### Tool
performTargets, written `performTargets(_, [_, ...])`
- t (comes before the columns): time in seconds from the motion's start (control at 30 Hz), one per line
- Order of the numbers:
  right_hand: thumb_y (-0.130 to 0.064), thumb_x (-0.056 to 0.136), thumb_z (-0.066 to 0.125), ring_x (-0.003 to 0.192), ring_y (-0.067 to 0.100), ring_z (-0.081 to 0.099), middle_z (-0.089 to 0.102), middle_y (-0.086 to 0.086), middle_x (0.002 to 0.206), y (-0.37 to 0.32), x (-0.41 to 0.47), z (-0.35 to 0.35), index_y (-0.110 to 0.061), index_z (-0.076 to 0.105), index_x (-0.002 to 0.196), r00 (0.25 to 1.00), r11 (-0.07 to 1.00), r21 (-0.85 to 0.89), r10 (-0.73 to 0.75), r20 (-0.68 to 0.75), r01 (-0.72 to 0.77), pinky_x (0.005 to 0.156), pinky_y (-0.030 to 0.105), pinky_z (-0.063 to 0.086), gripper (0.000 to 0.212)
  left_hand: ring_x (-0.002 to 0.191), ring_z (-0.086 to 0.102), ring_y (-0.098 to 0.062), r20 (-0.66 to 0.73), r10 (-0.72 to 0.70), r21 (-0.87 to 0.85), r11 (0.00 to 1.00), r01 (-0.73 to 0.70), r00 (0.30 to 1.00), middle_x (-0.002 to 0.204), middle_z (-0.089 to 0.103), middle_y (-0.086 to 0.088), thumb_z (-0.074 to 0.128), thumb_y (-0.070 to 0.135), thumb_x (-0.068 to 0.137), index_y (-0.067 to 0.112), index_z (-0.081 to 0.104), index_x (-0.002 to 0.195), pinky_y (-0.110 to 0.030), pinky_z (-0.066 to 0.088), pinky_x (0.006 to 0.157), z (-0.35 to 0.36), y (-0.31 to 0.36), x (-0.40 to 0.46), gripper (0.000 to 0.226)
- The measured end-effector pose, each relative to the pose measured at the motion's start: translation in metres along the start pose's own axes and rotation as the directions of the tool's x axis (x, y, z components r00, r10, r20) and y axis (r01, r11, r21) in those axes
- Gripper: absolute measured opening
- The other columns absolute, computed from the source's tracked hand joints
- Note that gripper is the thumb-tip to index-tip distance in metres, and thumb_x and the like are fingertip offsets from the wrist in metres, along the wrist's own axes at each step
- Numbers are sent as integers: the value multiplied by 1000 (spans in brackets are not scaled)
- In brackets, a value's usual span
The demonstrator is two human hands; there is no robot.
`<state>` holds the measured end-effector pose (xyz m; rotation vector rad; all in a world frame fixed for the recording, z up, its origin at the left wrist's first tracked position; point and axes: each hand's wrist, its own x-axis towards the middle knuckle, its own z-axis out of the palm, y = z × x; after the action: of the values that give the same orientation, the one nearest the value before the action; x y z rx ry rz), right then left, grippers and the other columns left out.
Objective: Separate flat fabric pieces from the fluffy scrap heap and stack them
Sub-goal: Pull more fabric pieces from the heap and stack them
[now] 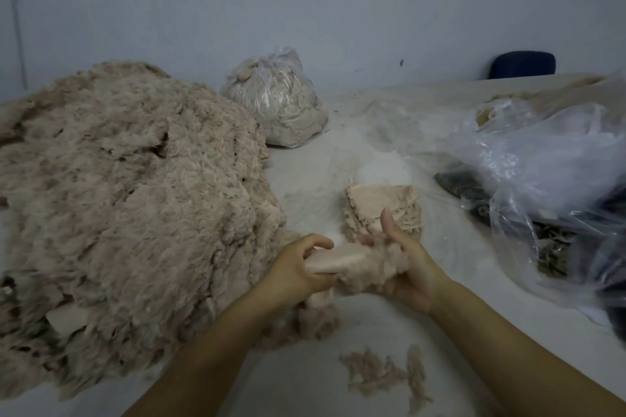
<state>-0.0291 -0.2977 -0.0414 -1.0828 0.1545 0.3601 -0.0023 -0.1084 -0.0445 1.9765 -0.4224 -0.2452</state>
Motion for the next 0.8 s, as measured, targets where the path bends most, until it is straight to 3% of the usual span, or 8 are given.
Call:
performTargets(0.07, [-61,70,60,82,24,71,72,15,96,0,-2,-1,-7,70,97,1000,989,-148,17,-14,-19,67,31,57,61,84,53,0,29,-24,-15,1000,25,999,100,54,11,86,20,66,38,51,109,-6,41,60,-6,1,-1,58])
performTargets(0.17, [-54,79,63,80,20,69,72,15,93,0,-7,2,-9,75,97,991,947,-322,48,129,-4,67,25,55,50,100,51,3,14,-48,-46,998,49,999,111,49,22,87,31,62,38,50,114,-12,46,76,-10,0,-1,64])
performTargets(0.33, [-36,74,71,79,27,63,68,21,91,14,-2,10,6,66,104,987,928,-339,-163,0,153,69,33,52,52,89,64,-13,-71,-93,-279,958,70,993,107,64,-6,71,22,84,29,55,109,-24,54,73,1,-1,-6,31])
performTargets(0.47, [-26,89,60,53,19,51,57,11,64,10,-1,10,-1,61,81,938,908,-330,-317,-141,258,45,25,42,26,68,62,-18,-111,-48,-224,974,22,993,85,67,-7,62,19,90,19,60,94,-27,47,56,1,-5,-9,4])
performTargets(0.53, [-23,93,57,54,20,43,48,10,62,12,0,10,-4,56,78,909,871,-401,-377,-177,283,48,26,36,25,51,52,-10,-115,16,-195,980,-39,993,62,61,0,60,15,91,13,62,77,-22,38,50,-4,-9,-8,14])
performTargets(0.63, [-22,95,55,61,21,49,54,11,66,10,-3,9,-7,61,73,874,870,-388,-417,-250,304,53,27,41,28,43,44,5,-204,59,-156,983,-92,977,47,55,13,59,10,91,16,63,68,-12,34,46,-19,-14,-8,25])
performTargets(0.73, [-25,96,54,59,23,44,49,12,64,0,-6,2,-10,55,70,844,884,-347,-425,-325,312,54,30,37,31,46,48,8,-221,74,27,997,-70,973,47,54,16,58,12,92,13,64,66,-8,36,49,-35,-27,-10,27])
performTargets(0.8, [-27,96,54,49,18,39,43,7,55,0,-6,6,-15,50,61,862,881,-359,-419,-287,308,46,24,33,37,50,54,4,-114,8,-4,1000,-8,993,52,60,11,56,34,91,10,66,71,-11,42,55,-33,-27,-11,32])
